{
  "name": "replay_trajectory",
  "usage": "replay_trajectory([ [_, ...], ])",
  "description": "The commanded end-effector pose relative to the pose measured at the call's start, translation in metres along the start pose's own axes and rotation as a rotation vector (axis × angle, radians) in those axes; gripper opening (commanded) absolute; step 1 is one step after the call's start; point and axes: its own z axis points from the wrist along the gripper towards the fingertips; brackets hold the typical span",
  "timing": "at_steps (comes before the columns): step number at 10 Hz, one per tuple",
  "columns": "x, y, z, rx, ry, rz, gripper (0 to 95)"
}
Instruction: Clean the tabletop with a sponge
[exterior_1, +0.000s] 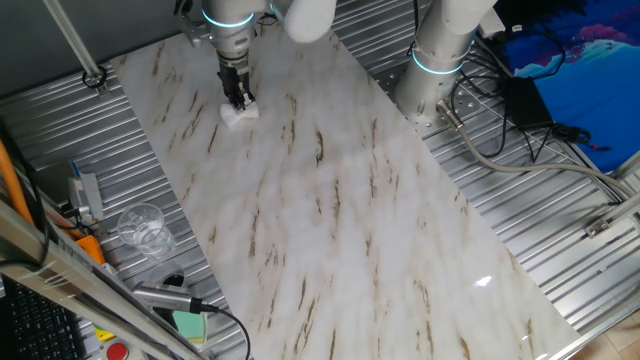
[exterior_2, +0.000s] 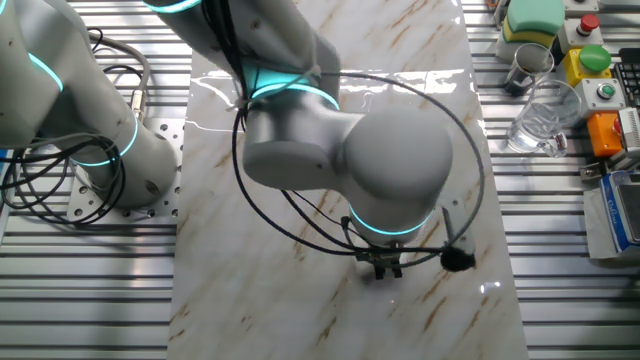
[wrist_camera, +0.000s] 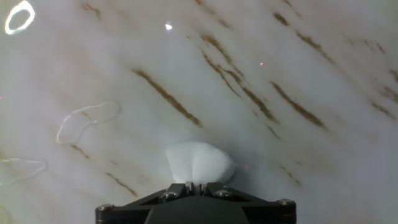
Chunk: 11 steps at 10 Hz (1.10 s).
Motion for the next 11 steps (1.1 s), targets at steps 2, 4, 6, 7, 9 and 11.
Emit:
replay_trajectory([
  [2,-0.002,0.0,0.0,-0.002,0.003,0.004,0.0],
  [4,-0.004,-0.001,-0.001,-0.002,0.004,0.002,0.0],
  [6,-0.01,-0.002,-0.002,-0.003,0.007,0.002,0.0],
  [7,-0.013,-0.002,-0.002,-0.004,0.009,0.003,0.0],
  [9,-0.02,-0.002,-0.003,-0.006,0.012,0.001,0.0],
  [11,-0.028,-0.003,-0.005,-0.004,0.025,0.0,0.0],
])
